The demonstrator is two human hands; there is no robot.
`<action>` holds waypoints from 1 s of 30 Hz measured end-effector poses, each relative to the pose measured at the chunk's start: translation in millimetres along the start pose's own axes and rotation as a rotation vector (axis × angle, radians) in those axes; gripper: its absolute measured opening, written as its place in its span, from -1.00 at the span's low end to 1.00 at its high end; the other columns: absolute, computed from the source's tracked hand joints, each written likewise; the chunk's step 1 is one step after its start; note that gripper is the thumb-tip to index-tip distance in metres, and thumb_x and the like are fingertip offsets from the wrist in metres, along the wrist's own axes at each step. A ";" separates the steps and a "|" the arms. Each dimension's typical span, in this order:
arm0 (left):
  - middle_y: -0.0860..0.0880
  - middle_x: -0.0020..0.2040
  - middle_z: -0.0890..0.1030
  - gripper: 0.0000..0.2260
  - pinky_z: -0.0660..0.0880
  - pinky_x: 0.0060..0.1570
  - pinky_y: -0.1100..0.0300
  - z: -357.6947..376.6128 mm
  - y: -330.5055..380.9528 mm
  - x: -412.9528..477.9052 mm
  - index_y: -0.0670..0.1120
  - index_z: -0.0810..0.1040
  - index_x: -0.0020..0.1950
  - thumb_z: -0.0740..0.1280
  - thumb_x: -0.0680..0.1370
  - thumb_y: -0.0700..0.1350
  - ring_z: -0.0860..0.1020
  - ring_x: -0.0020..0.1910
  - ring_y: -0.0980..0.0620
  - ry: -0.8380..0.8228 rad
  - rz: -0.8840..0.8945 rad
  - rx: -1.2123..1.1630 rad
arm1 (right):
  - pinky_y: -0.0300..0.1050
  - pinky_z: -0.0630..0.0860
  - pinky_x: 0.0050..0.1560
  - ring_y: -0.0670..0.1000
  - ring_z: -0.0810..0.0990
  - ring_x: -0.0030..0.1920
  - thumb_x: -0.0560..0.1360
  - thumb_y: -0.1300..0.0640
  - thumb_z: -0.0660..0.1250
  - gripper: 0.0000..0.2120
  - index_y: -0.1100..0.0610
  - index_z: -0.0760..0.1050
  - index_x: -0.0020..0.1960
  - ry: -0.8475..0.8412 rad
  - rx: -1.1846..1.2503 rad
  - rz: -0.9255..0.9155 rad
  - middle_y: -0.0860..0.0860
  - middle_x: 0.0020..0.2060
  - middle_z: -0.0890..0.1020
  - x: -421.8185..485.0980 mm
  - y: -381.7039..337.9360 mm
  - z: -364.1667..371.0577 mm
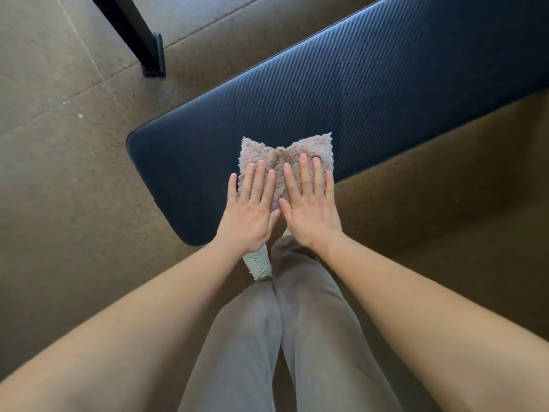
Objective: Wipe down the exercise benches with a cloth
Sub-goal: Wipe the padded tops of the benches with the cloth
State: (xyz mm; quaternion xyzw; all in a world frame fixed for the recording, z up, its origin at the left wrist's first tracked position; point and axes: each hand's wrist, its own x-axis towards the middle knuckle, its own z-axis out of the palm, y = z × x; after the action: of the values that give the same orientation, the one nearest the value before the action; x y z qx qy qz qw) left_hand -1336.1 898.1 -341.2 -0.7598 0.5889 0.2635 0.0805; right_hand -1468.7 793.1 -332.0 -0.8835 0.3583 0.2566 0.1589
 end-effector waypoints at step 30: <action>-0.15 0.67 -0.27 -0.34 -0.27 0.60 -0.13 -112.4 19.6 196.6 -0.05 -0.25 0.67 -0.14 0.69 0.26 -0.27 0.65 -0.12 0.084 -0.231 -0.108 | 0.09 -0.22 0.64 0.13 -0.23 0.65 0.69 -0.24 -0.19 -0.36 -0.01 -0.21 0.67 0.176 -0.134 -0.236 0.15 0.66 -0.20 172.0 134.1 -127.2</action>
State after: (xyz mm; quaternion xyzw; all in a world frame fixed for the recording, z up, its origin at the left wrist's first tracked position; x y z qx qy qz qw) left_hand -1287.2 676.2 -339.5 -0.8361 0.4852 0.2519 0.0448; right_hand -1416.1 546.3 -338.6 -0.9470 0.2468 0.1812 0.0969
